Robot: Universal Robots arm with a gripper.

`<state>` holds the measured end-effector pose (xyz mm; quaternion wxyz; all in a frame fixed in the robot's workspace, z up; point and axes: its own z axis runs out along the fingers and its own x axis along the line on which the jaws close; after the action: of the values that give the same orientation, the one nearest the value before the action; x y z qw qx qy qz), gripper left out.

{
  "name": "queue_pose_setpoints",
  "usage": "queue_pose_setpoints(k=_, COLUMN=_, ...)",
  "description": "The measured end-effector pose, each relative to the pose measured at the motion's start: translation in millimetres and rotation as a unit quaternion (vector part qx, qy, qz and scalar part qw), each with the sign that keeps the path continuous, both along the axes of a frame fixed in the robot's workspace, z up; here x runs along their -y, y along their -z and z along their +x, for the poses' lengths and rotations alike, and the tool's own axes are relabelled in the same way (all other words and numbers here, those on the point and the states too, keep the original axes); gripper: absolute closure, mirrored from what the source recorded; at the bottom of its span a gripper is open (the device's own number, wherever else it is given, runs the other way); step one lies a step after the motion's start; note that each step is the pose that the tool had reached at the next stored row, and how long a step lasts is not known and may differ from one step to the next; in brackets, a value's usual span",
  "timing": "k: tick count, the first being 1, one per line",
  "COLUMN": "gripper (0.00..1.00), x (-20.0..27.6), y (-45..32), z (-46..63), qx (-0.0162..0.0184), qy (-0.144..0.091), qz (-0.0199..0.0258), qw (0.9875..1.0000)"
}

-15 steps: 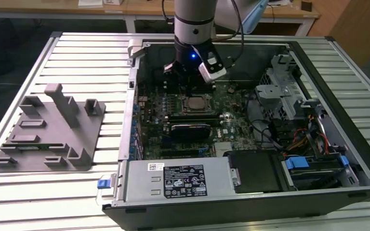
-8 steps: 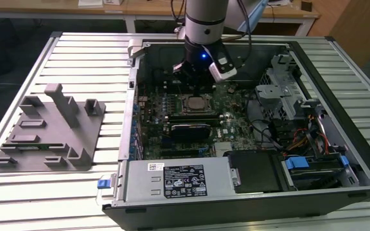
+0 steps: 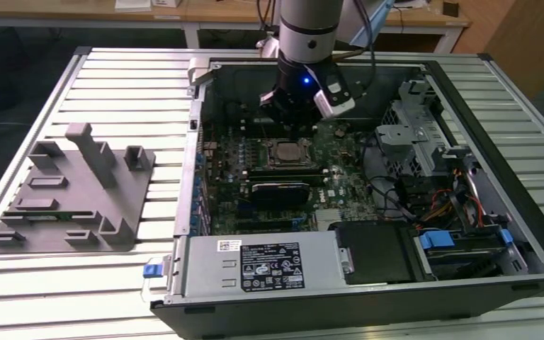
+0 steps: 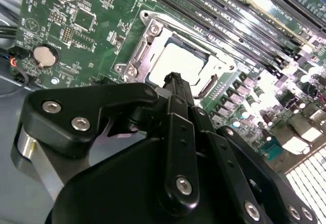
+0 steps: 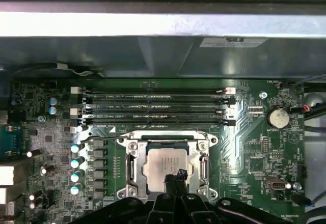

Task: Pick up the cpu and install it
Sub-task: 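Close the cpu cover, then install the first cpu locking lever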

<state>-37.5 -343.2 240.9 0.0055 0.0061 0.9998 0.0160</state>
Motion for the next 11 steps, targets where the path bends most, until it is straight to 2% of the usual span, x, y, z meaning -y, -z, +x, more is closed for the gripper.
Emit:
queue_pose_setpoints(k=3, gripper=0.89, x=0.0, y=-3.6, z=0.0, qx=0.0000, qy=0.000, qz=0.0000, qw=1.0000)
queue_pose_setpoints(k=11, gripper=0.89, x=0.0, y=-4.5, z=0.0, qx=0.0000, qy=0.000, qz=0.0000, qw=1.0000)
